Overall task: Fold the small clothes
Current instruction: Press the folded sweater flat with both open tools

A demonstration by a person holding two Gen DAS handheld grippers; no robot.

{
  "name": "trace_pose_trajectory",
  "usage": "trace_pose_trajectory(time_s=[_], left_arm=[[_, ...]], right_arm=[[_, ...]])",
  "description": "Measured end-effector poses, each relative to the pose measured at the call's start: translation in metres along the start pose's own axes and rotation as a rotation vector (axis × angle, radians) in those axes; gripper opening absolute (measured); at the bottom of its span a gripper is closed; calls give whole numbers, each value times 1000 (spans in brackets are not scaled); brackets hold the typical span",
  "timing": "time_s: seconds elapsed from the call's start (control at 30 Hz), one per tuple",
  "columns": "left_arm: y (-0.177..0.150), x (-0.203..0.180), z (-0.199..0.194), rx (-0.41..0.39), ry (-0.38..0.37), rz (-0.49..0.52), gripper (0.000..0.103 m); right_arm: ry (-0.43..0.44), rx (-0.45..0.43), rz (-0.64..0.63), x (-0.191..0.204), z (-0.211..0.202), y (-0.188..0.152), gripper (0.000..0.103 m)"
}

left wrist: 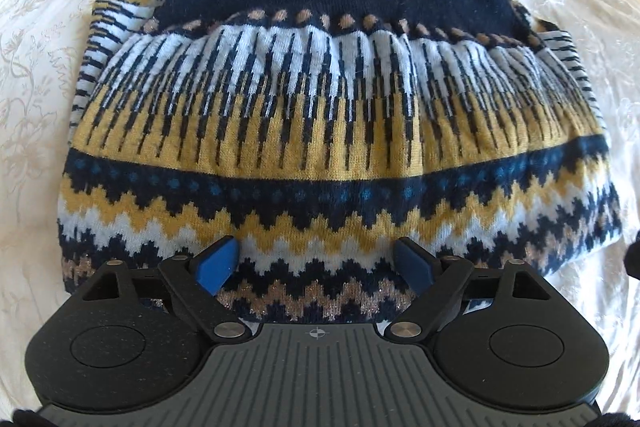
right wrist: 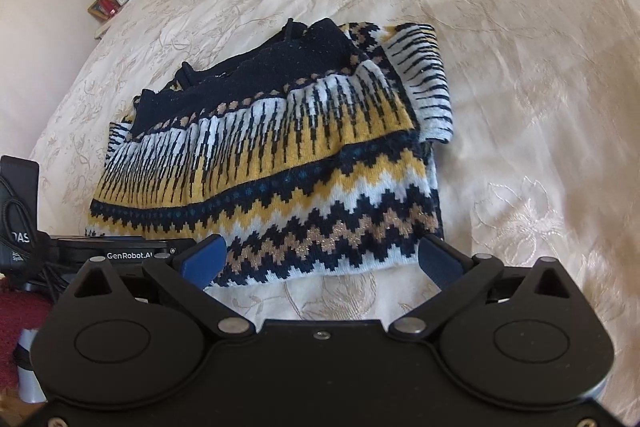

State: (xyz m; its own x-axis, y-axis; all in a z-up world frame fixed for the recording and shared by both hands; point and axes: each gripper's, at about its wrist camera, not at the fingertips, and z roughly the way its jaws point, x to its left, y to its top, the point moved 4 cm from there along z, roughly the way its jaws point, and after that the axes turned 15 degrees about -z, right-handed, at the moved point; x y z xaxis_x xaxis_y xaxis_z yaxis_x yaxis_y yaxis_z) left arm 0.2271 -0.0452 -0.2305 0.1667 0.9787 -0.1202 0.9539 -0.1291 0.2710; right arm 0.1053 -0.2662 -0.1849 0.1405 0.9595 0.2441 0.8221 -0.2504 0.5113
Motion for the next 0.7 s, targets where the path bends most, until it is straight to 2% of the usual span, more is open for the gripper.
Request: trace_pose_trajectory(time_s=[0.03, 0.17, 0.5, 0.7], left_arm=[[1, -1, 2, 7, 1, -2, 92], [3, -7, 11, 29, 6, 7, 103], [-1, -20, 22, 12, 39, 3, 103], [-12, -20, 23, 6, 33, 5, 103]], right_arm=[[6, 1, 10, -3, 0, 0, 102], [24, 1, 53, -18, 1, 0, 102], [83, 0, 172, -68, 15, 14, 102], [185, 7, 242, -88, 41, 31, 102]])
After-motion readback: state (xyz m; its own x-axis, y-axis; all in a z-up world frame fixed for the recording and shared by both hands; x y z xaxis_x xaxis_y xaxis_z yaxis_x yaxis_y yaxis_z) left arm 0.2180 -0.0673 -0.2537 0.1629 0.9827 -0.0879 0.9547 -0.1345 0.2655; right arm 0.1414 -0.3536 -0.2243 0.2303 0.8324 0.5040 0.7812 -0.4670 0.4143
